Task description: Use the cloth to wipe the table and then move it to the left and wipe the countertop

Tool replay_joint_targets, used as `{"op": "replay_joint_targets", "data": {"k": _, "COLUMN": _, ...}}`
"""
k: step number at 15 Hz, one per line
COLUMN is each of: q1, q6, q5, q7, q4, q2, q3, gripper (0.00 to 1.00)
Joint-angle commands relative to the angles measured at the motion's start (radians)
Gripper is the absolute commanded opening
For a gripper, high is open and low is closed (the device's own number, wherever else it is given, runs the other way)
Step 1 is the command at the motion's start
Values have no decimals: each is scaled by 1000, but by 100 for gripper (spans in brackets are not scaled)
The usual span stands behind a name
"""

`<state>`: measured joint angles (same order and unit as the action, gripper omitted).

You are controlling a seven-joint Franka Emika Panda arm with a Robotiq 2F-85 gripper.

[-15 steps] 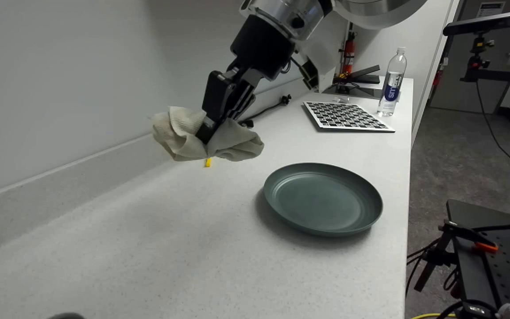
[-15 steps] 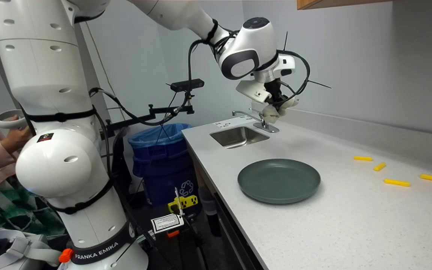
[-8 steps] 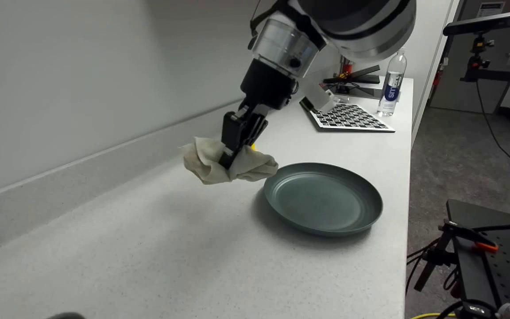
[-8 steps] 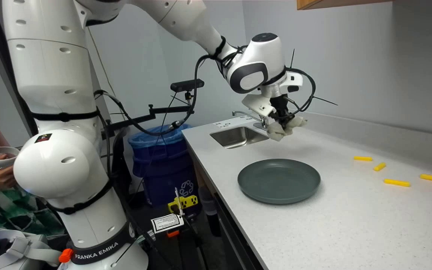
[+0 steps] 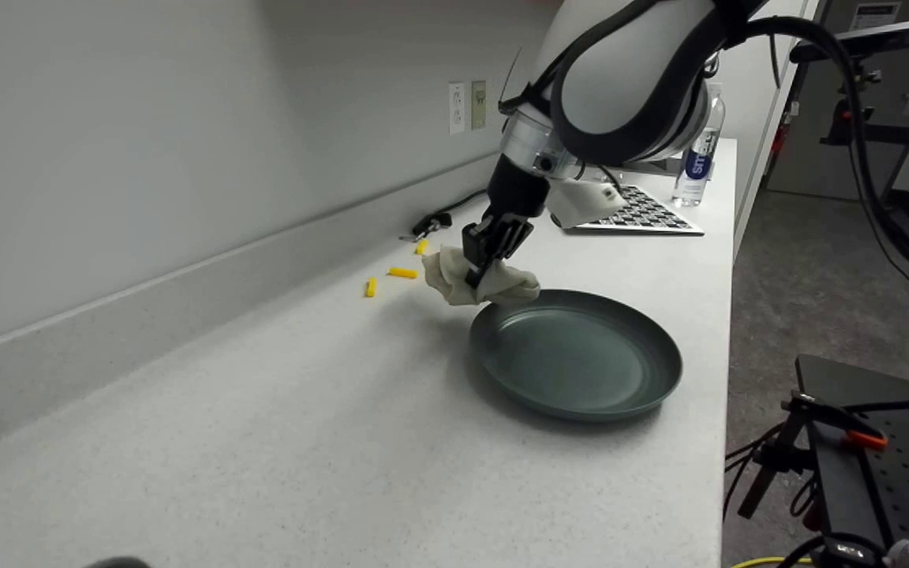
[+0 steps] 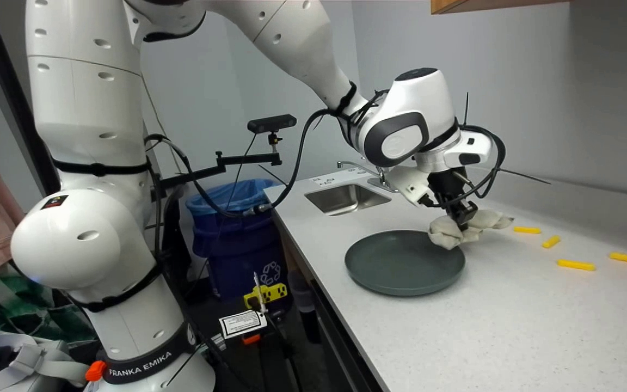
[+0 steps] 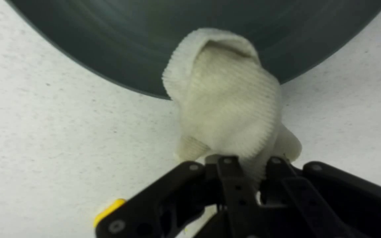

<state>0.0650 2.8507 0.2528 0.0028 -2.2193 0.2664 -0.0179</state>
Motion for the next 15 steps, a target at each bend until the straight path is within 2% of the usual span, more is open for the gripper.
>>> {"op": "replay_joint_targets", "data": {"k": 1, "q1": 5, "q6": 59, "q5": -108, "q7": 135, "q4": -52, "q2": -21, "q3": -56, "gripper": 3}}
{"op": "replay_joint_targets", "data": {"k": 3, "q1": 35, "q6": 89, "q5": -190, "q7": 233, "q4": -67, "q2": -18, "q3": -114, "gripper": 3}}
{"op": "replay_joint_targets", "data": {"k": 4, "q1": 79, "q6": 97, "q5": -232, "q7": 290, "q4": -73, "q2": -18, "q3": -173, "gripper": 3}}
{"op": "replay_joint_targets", "data": {"k": 6, "q1": 126, "q6": 112, "q5": -321, "q7": 390, "q4": -75, "q2": -12, "q3": -246, "gripper": 3}}
{"op": "replay_joint_targets", "data": {"k": 9, "q1": 231, "q6": 118, "q5": -465, "q7": 582, "q4": -67, "q2": 0, "q3": -385, "gripper": 3}}
{"op": "replay_joint_targets", "data": {"k": 12, "q1": 371, "q6": 123, "q5": -638, "q7": 818, "q4": -44, "q2": 24, "q3": -563, "gripper": 3}}
{"op": "replay_joint_targets", "data": {"k": 15, "q1": 464, "q6": 76, "q5": -736, "q7": 951, "q4": -40, "q2": 26, "q3": -659, "gripper": 3}}
